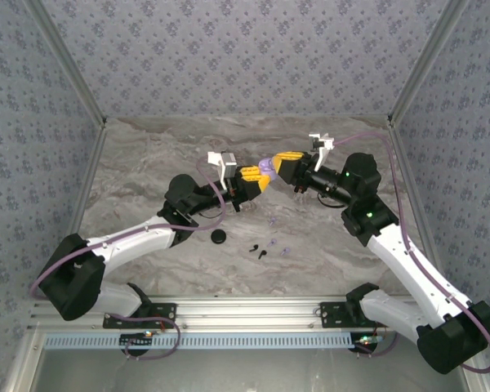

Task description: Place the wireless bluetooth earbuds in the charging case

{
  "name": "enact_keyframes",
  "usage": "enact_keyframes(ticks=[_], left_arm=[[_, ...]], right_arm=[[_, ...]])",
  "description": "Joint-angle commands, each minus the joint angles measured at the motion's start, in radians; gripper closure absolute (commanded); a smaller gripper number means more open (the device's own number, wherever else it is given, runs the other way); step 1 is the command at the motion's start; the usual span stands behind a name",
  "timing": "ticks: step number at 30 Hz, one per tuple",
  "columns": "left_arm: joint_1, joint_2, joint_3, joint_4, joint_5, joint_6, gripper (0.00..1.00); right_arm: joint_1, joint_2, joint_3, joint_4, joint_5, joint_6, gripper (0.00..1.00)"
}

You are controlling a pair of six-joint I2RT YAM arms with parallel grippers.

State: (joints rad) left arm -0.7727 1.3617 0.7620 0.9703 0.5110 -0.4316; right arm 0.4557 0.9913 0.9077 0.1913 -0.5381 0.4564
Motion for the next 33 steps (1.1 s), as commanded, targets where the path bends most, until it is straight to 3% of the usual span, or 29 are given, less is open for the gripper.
enact_keyframes(ticks=[1,33], left_arm=[[-0.005,0.004,0.002,0.051,0.009,-0.004,1.00],[-0.005,0.012,0.008,0.095,-0.014,-0.060,1.00]], right_arm=[[-0.001,-0.007,0.019,0.025,-0.005,0.005,0.78],[-0.001,0.012,0.013,0.048,-0.004,-0.007,0.78]])
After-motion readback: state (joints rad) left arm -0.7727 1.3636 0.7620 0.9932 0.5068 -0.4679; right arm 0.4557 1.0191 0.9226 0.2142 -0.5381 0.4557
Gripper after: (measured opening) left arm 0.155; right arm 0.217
